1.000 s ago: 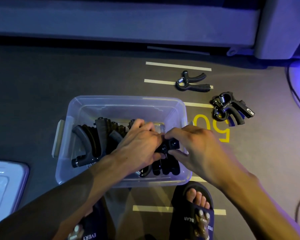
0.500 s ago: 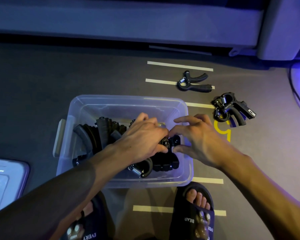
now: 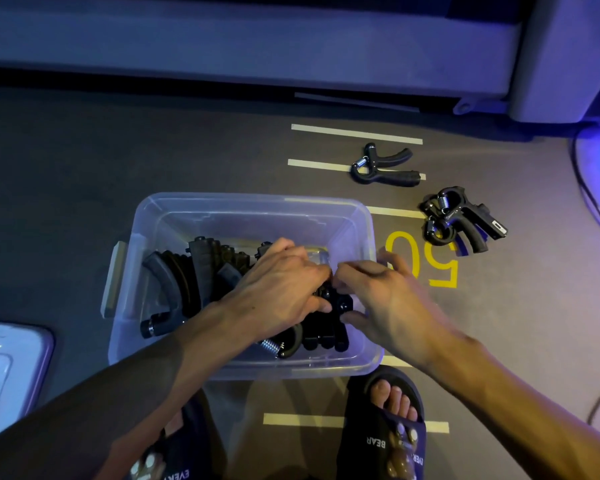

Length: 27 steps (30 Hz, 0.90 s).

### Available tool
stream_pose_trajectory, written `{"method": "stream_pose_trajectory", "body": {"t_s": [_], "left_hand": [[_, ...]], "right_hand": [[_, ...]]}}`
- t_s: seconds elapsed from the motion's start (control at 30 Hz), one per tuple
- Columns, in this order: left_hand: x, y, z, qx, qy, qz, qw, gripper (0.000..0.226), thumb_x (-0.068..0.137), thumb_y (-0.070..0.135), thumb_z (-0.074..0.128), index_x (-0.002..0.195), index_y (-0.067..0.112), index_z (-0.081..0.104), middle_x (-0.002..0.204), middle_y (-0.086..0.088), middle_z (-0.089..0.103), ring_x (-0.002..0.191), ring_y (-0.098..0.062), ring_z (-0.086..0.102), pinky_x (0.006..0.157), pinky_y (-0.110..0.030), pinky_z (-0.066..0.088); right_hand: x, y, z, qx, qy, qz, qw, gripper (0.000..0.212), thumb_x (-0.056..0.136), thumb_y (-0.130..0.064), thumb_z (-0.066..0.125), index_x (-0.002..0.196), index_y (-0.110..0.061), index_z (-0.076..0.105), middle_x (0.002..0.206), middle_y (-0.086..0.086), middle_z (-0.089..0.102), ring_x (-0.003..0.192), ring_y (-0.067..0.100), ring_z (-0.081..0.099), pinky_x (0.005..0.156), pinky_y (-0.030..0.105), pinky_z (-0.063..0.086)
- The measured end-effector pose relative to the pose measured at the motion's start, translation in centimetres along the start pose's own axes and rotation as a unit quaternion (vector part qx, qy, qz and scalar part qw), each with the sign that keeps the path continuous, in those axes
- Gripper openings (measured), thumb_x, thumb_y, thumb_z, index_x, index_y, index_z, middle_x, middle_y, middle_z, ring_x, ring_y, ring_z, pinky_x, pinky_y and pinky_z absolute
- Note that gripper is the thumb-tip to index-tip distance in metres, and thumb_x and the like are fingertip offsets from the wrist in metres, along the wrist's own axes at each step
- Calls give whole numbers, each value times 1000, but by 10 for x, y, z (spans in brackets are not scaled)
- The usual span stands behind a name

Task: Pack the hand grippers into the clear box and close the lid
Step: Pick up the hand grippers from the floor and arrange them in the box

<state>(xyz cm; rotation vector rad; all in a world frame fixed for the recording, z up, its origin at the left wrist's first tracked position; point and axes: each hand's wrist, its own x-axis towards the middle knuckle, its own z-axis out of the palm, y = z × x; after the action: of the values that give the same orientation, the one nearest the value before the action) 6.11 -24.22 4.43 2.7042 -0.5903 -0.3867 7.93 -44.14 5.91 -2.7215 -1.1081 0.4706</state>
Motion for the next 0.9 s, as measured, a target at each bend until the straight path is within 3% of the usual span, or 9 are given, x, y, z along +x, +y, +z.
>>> {"method": "stream_pose_trajectory", "body": {"t_s": [0.13,0.3,0.47,0.57,0.63,0.73,0.83,0.9], "left_hand": [[-1,-4,4,-15,-1,-9,1000,44,85,65,62,112,30,66,95,5,64,102,-17,54,99,-33,32],[-2,-3,7,-26,1,-15,1000,47,81,66,66,113,32,68,92,4,62,100,-18,56,98,-31,35],[-3,2,8,-35,3,-27,999,50,77,66,70,116,35,69,97,6,61,108,-18,54,98,-28,30],[-5,11,8,-36,20,-35,999,48,80,60,72,119,31,69,92,6,53,110,-17,51,96,-24,25],[-6,13,8,-39,15,-46,998,47,83,59,70,121,31,67,96,4,60,110,-17,49,96,-25,25],[-6,14,6,-45,9,-52,998,47,84,58,69,122,32,66,105,2,65,113,-18,49,98,-26,27],[-6,13,8,-50,-4,-58,997,47,83,58,70,124,34,65,113,1,62,119,-19,49,101,-27,29],[-6,13,9,-55,-9,-61,997,49,82,58,71,125,35,65,117,1,62,121,-21,50,103,-28,31]], "right_hand": [[-2,1,5,-17,19,-4,1000,55,72,-31,82,109,-31,41,117,-10,69,134,13,49,108,38,25],[-1,4,4,-29,1,-4,1000,45,79,-34,75,111,-30,44,131,-1,65,143,17,39,114,45,26],[-2,6,3,-24,14,-8,1000,47,78,-34,75,113,-29,44,127,-5,66,143,12,37,115,44,22],[0,0,-2,-67,-7,-5,998,57,72,-34,80,119,-20,51,119,1,71,146,18,35,115,55,26],[4,-7,-6,-98,-37,-1,995,63,70,-37,81,123,-16,54,109,3,74,149,21,28,117,58,22],[9,-11,-8,-103,-64,-1,993,58,82,-35,71,132,-18,47,125,2,67,153,17,13,121,53,8],[13,-6,-12,-84,-72,-9,994,60,80,-36,73,133,-21,48,140,0,56,150,13,21,120,49,3],[18,-3,-14,-79,-82,-15,993,61,78,-39,74,131,-21,50,136,-3,57,144,13,31,118,47,1]]}}
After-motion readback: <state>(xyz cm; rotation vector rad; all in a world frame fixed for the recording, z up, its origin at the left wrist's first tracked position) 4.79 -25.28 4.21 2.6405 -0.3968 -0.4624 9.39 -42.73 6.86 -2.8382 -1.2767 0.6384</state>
